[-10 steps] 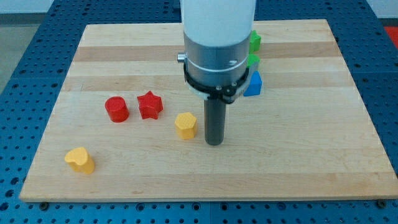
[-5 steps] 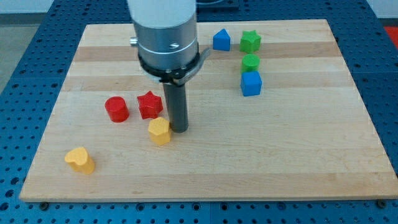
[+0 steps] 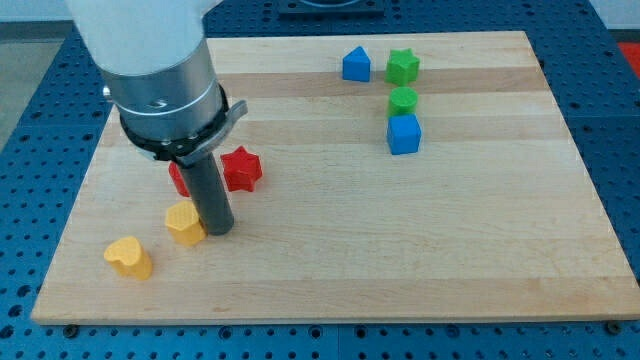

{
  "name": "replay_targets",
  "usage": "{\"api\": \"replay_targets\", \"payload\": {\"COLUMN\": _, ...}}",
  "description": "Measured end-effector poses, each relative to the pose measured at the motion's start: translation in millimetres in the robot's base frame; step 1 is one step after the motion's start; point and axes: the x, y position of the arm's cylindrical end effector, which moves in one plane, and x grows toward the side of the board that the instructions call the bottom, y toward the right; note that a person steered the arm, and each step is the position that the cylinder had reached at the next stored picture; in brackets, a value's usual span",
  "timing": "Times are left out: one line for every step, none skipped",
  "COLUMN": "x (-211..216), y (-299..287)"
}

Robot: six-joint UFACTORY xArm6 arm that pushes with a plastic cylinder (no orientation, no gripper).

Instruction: Push the red star into the red circle

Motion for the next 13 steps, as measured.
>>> {"api": "replay_targets", "payload": {"x": 0.0, "y": -14.8}}
{"api": "replay_targets", "payload": {"x": 0.0, "y": -26.9}}
{"api": "replay_targets", "payload": {"x": -1.8, "y": -26.6}}
{"api": "replay_targets", "payload": {"x": -18.7, "y": 5.6}}
{"api": "replay_targets", "payload": {"x": -31.2, "y": 34.3}}
{"api": "replay_targets", "payload": {"x": -50.9, "y": 37.4}}
{"api": "replay_targets", "payload": {"x": -63.1, "y": 31.7}}
{"api": "replay_targets", "payload": {"x": -81.5, "y": 40.8}}
{"api": "replay_targets", "payload": {"x": -106.2, "y": 57.5}}
{"api": "replay_targets", "payload": {"x": -129.0, "y": 59.9}}
{"api": "replay_targets", "payload": {"x": -139.7, "y": 39.7}}
{"api": "replay_targets", "payload": {"x": -137.8, "y": 17.8}}
{"api": "replay_targets", "payload": {"x": -121.9, "y": 12.0}}
